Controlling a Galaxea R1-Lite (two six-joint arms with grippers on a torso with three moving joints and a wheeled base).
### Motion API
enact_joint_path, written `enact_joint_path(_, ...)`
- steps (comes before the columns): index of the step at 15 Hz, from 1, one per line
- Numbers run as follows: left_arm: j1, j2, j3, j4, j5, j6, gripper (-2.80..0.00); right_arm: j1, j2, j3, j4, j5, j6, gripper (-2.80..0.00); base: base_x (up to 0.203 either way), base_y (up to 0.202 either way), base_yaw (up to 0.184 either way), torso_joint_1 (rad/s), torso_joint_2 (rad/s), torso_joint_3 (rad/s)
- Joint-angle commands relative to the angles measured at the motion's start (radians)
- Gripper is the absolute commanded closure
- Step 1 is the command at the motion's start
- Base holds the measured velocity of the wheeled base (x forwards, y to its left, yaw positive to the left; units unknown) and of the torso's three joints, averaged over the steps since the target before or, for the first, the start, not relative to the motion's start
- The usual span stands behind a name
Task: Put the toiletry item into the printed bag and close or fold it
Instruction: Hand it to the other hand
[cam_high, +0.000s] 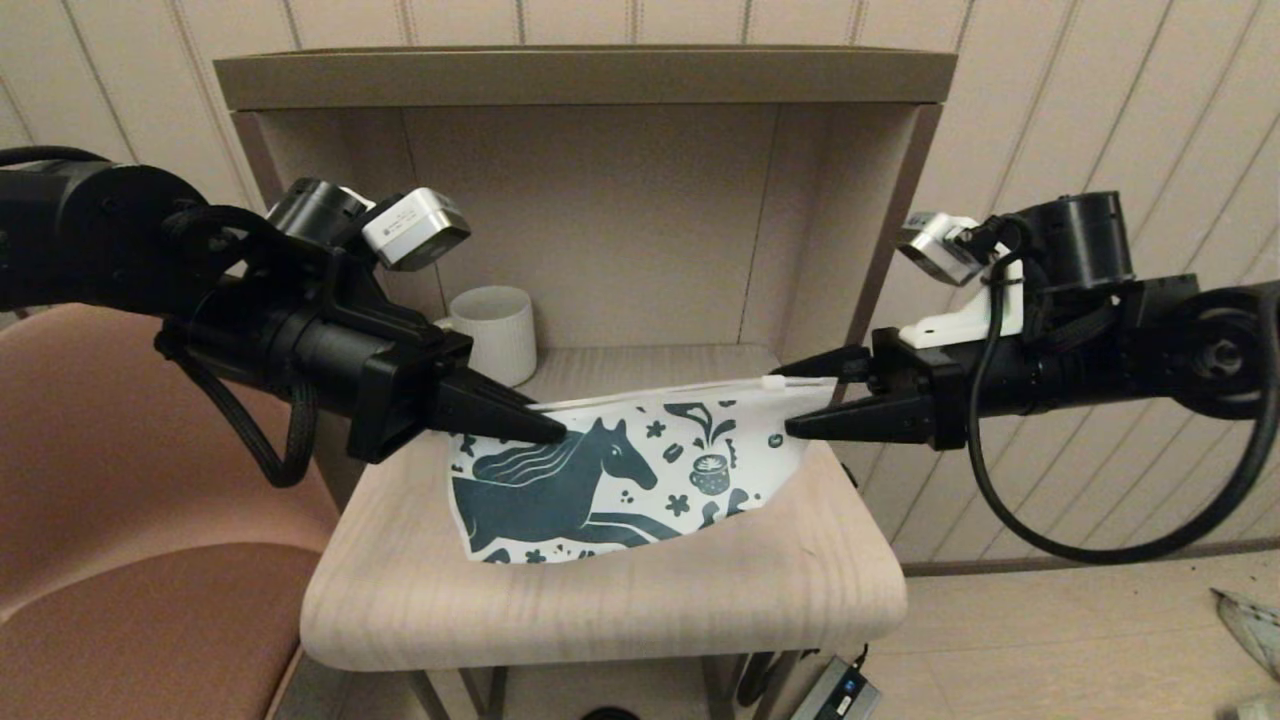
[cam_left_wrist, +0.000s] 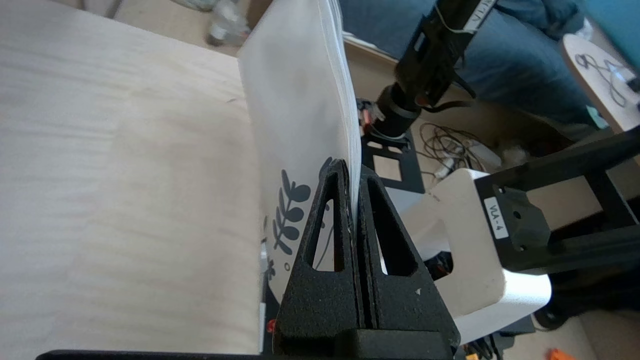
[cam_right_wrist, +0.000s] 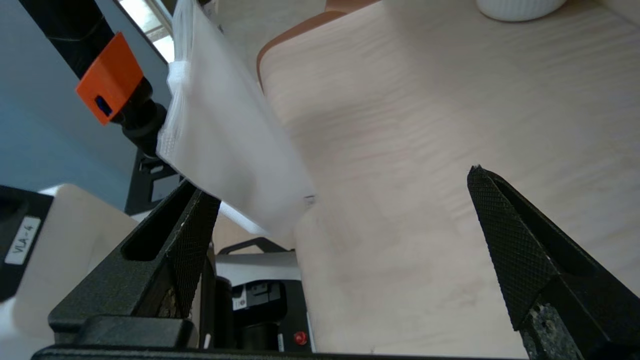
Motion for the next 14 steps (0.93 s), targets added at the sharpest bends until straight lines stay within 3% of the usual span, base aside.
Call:
enact_joint_path(1,-0.013,0.016,0.004,0.001,-0.007,0.005,0.00,0.028,-0.009,0.026,-0.001,0.006,-0.022,-2.80,0.000,0.000,0.000,0.000,0.00,0.000)
enact_joint_path(6,-0.022,0.036,-0.001,0.000,-0.004,0.007,0.00,0.109,-0.036,0.085,0.005,-0.029,-0.105,-2.80,0.000,0.000,0.000,0.000,0.00,0.000)
enact_joint_path(9,-0.023,0.037,0.001,-0.002,-0.004,0.014,0.00,0.145,-0.031,0.108,0.006,-0.209,-0.166,-2.80,0.000,0.000,0.000,0.000,0.00,0.000)
enact_joint_path(11,-0.024,0.045,-0.002,-0.002,-0.002,0.016,0.00,0.145,-0.039,0.064,0.024,-0.274,-0.186,-2.80,0.000,0.000,0.000,0.000,0.00,0.000)
enact_joint_path(14,-0.023,0.039,0.002,-0.002,-0.001,0.021,0.00,0.149,-0.044,-0.079,0.175,-0.282,-0.202,-2.80,0.000,0.000,0.000,0.000,0.00,0.000)
